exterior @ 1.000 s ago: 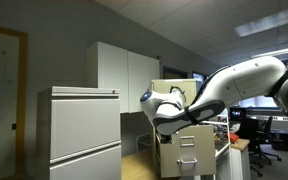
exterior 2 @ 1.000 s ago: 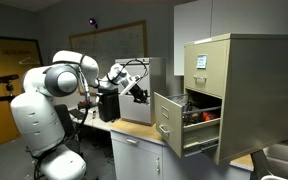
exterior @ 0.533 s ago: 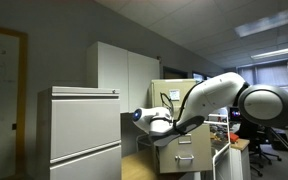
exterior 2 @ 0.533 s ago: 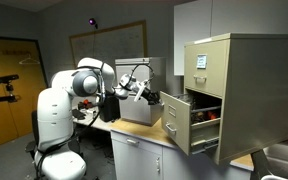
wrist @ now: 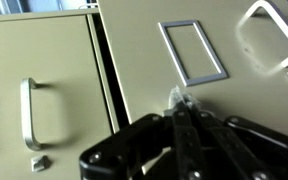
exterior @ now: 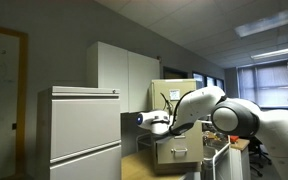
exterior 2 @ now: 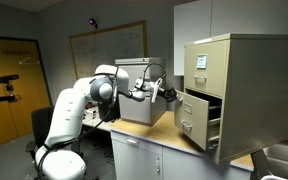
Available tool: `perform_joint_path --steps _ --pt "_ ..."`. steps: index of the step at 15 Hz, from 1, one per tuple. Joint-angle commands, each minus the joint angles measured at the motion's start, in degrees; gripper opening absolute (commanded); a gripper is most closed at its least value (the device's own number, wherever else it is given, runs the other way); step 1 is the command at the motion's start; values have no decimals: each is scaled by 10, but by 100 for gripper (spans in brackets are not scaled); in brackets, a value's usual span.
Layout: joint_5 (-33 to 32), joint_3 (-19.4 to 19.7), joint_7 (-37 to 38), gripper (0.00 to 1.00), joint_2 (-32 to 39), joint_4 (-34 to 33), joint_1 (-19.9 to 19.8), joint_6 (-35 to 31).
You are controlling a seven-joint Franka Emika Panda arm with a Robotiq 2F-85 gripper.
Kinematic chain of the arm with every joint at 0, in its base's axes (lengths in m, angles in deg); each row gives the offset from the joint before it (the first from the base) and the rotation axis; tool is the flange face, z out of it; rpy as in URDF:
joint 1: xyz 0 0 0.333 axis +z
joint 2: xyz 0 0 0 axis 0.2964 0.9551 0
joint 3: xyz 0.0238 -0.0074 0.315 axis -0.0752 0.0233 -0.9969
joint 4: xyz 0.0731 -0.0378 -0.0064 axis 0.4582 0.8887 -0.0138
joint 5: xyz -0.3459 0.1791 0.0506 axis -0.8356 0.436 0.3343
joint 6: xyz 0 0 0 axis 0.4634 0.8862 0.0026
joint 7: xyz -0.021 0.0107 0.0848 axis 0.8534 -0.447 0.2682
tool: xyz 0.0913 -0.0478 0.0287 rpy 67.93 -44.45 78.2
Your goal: Close the open drawer on the beige filing cabinet
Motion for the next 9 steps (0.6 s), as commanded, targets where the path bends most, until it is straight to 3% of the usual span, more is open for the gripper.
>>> perform_joint_path --steps 1,6,9 --pt "13 21 -2 0 77 -136 -31 -11" --pt "94 26 -15 1 130 -239 -60 -37" --pt "109 39 -24 1 167 -296 -62 -44"
